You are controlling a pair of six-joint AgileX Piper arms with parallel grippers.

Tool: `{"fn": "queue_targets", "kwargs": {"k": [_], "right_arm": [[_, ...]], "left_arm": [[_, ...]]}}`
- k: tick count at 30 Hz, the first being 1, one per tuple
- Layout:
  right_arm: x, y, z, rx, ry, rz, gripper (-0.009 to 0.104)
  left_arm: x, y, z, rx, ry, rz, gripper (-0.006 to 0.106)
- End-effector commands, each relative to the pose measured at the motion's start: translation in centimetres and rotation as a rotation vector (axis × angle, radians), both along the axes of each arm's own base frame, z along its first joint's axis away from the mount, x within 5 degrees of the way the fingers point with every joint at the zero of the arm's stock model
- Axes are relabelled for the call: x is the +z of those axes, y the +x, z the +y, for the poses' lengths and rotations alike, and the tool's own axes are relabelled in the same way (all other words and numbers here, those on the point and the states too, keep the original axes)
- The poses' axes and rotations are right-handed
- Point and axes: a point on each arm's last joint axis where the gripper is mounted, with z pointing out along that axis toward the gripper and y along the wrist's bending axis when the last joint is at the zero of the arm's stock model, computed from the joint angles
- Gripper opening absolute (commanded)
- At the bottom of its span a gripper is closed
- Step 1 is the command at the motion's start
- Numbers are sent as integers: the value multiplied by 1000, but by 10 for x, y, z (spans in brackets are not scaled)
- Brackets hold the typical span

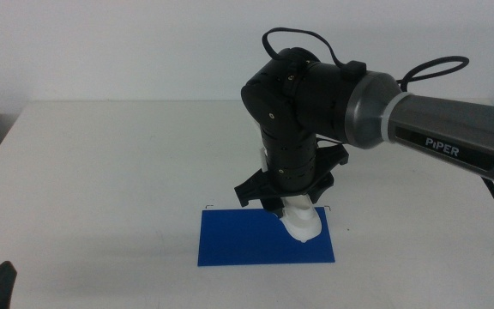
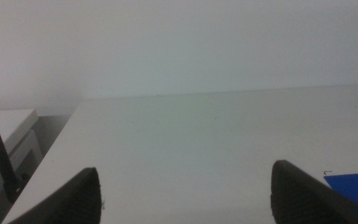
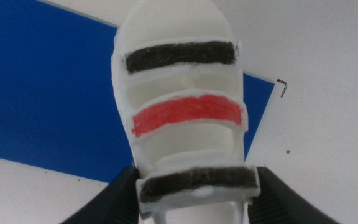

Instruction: Use one arm to grab the shoe from the table and place it on the mat.

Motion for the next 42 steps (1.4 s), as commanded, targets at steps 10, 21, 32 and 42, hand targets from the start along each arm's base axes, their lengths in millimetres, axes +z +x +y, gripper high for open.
{"fn": "queue_targets", "kwargs": {"k": [10,21,32,42], "right_arm": [[36,6,1,615,-87,-162,-4],[33,7,11,1005,-135,-203,-4],[9,16,12,1052,-123,-148,-4],[-14,19,17,1049,-109,-80,-4]], "left_arm": [[6,-1,0,1,-18,-88,94],[6,-1,0,1,-18,-88,94],[6,-1,0,1,-18,-88,94],[6,-1,0,1,-18,-88,94]]}}
